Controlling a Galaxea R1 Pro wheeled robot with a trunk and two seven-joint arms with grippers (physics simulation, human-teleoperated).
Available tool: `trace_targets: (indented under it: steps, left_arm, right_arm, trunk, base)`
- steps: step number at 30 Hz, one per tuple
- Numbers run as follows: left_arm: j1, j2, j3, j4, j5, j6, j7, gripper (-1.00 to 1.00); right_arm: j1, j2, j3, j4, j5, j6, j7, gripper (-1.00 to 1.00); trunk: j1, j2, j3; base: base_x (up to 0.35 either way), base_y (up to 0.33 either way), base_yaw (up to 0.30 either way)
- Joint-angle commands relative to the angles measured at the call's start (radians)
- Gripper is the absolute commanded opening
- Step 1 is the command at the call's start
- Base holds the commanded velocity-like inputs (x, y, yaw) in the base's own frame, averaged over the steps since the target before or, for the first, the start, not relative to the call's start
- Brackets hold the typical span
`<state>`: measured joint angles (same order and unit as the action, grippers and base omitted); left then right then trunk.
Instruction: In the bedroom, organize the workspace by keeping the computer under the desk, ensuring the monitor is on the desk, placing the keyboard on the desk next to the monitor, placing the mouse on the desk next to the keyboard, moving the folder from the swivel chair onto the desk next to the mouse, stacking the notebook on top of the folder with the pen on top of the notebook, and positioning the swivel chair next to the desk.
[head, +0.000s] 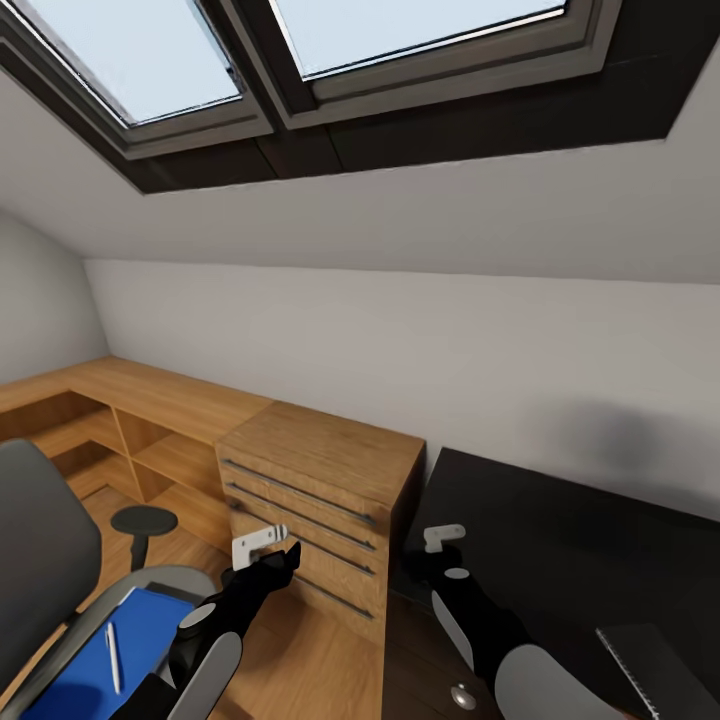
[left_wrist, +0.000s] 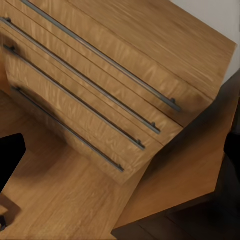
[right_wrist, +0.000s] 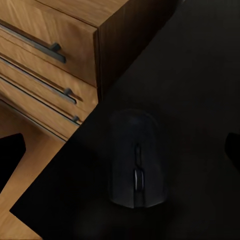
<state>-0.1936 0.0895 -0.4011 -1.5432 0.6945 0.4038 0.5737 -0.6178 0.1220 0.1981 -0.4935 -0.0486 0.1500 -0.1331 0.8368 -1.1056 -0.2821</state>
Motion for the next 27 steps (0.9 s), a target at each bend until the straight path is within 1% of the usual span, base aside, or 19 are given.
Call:
trace_targets:
  steps: [1, 5, 16, 27]
  left_arm:
    - [-0.001, 0.001, -0.002, -0.001, 0.008, 0.001, 0.009, 1.0]
    - [-0.001, 0.001, -0.002, -0.001, 0.008, 0.001, 0.009, 1.0]
    - [-0.001, 0.001, -0.003, -0.001, 0.008, 0.001, 0.009, 1.0]
    - [-0.001, 0.001, -0.004, 0.006, 0.012, 0.003, 0.009, 1.0]
  right_arm:
    - [-0.001, -0.001, 0.008, 0.001, -0.005, 0.006, -0.009, 1.0]
    - [-0.002, -0.001, 0.007, 0.026, -0.005, 0.005, -0.009, 1.0]
    - [-0.003, -0.002, 0.007, 0.034, -0.006, -0.015, -0.008, 1.0]
    - [-0.003, -0.003, 0.006, 0.034, -0.006, -0.018, -0.008, 1.0]
  trunk:
    - [0.004, -0.008, -0.005]
    - [0.019, -0.036, -0.017]
    - [0.062, -0.113, -0.052]
    - [0.062, -0.113, -0.052]
  base:
    - [0.0, 0.0, 0.0]
    - [0.0, 0.0, 0.0]
    - [0.0, 0.0, 0.0]
    - [0.005, 0.0, 0.0]
